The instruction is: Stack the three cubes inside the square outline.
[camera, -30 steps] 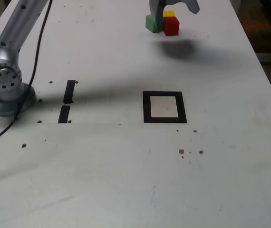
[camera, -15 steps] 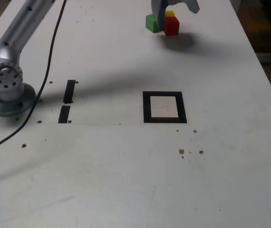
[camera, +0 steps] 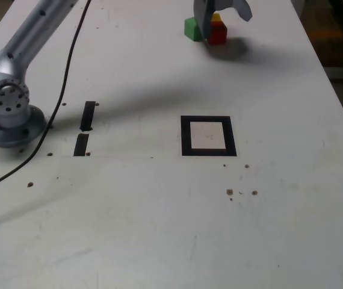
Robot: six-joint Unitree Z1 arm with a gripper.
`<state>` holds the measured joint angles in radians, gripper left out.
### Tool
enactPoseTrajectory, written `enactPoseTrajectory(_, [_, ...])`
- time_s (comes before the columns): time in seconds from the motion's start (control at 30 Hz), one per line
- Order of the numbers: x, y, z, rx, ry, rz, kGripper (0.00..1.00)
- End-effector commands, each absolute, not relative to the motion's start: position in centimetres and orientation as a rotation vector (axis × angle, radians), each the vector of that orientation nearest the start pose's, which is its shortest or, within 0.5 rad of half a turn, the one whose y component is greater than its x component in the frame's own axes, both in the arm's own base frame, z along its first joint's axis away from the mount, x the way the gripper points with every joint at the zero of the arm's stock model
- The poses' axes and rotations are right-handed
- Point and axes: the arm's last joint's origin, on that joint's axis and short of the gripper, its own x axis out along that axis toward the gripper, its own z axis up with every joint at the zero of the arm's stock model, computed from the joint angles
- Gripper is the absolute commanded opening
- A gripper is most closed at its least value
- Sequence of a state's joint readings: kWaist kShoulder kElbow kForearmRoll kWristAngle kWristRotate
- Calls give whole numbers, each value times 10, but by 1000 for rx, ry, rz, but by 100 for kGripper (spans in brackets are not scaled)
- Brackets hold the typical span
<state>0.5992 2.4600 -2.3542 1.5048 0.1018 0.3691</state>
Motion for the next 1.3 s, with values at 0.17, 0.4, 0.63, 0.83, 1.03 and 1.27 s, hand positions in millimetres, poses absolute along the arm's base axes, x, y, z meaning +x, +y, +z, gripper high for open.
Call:
enactPoseTrajectory(0.17, [405, 283, 234, -122, 1641, 239, 86])
enactPoseTrajectory(0.4, [409, 282, 231, -126, 1632, 235, 80])
enactPoseTrajectory(0.63, [411, 283, 233, -130, 1621, 254, 68])
enactPoseTrajectory(0.83, [411, 284, 232, -136, 1619, 265, 62])
enactPoseTrajectory(1.03, [412, 286, 230, -151, 1610, 262, 58])
enactPoseTrajectory(1.27, [415, 284, 231, -155, 1593, 257, 49])
